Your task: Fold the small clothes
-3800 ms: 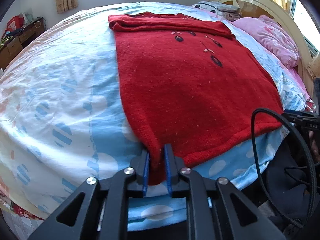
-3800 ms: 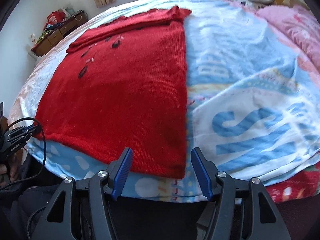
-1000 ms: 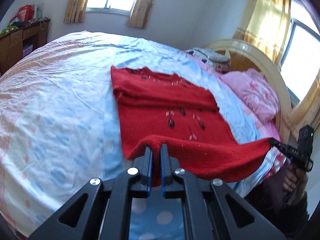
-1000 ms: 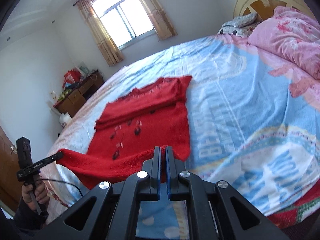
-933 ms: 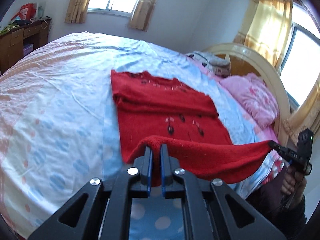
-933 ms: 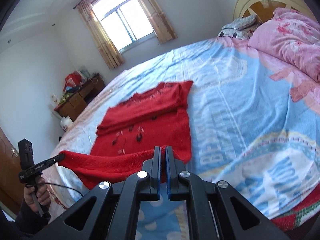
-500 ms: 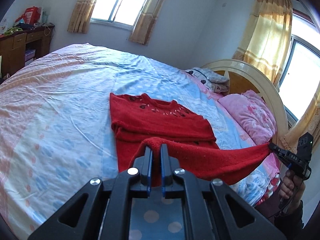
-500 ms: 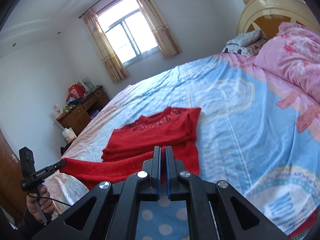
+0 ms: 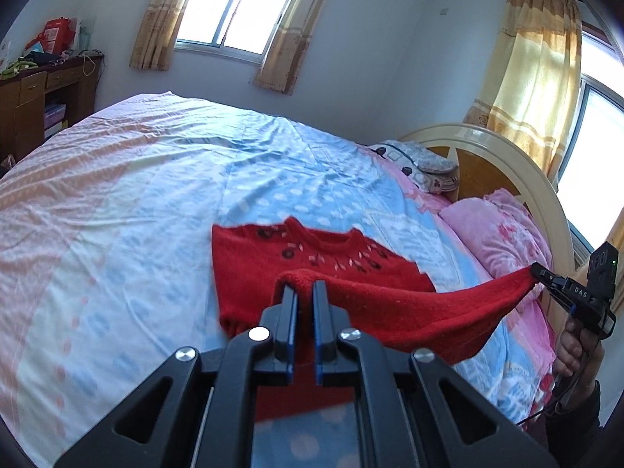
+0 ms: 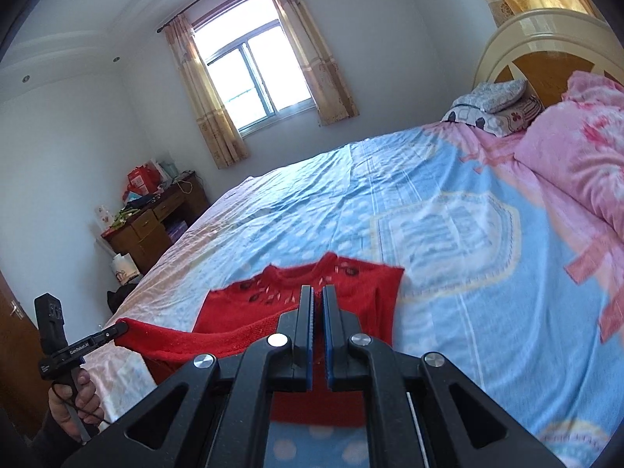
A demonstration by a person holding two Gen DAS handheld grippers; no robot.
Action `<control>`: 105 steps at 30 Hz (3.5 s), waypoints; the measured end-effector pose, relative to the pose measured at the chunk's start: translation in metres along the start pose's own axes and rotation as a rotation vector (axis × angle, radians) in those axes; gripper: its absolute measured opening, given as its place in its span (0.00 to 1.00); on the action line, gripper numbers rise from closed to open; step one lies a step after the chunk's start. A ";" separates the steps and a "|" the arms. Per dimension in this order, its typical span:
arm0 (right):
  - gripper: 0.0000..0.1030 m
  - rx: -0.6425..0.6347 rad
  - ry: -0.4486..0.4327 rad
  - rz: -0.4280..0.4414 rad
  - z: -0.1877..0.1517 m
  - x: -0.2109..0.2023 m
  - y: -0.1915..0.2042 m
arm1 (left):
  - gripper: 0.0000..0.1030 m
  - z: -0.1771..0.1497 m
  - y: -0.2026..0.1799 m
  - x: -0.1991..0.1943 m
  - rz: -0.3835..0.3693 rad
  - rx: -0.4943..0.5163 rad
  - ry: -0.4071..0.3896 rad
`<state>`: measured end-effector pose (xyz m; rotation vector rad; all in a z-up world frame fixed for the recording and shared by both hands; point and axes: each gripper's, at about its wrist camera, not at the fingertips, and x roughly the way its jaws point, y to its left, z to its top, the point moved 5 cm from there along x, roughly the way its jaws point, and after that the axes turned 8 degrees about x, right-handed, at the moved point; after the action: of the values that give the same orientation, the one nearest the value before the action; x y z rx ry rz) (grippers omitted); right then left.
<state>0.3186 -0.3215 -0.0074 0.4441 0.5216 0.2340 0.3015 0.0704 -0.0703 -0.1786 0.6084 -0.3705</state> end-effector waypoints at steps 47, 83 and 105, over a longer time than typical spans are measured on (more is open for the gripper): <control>0.43 0.005 0.293 -0.258 -0.038 0.193 -0.087 | 0.55 -0.030 0.068 0.116 0.220 -0.010 0.190; 0.39 -0.047 0.328 -0.274 -0.108 0.145 -0.083 | 0.60 -0.088 0.046 0.101 0.278 0.020 0.211; 0.39 -0.230 0.309 -0.277 -0.122 0.170 -0.010 | 0.79 -0.079 0.057 0.109 0.319 0.003 0.235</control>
<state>0.3988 -0.2327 -0.1791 0.1079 0.8416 0.0936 0.3544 0.0760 -0.2067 -0.0326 0.8537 -0.0836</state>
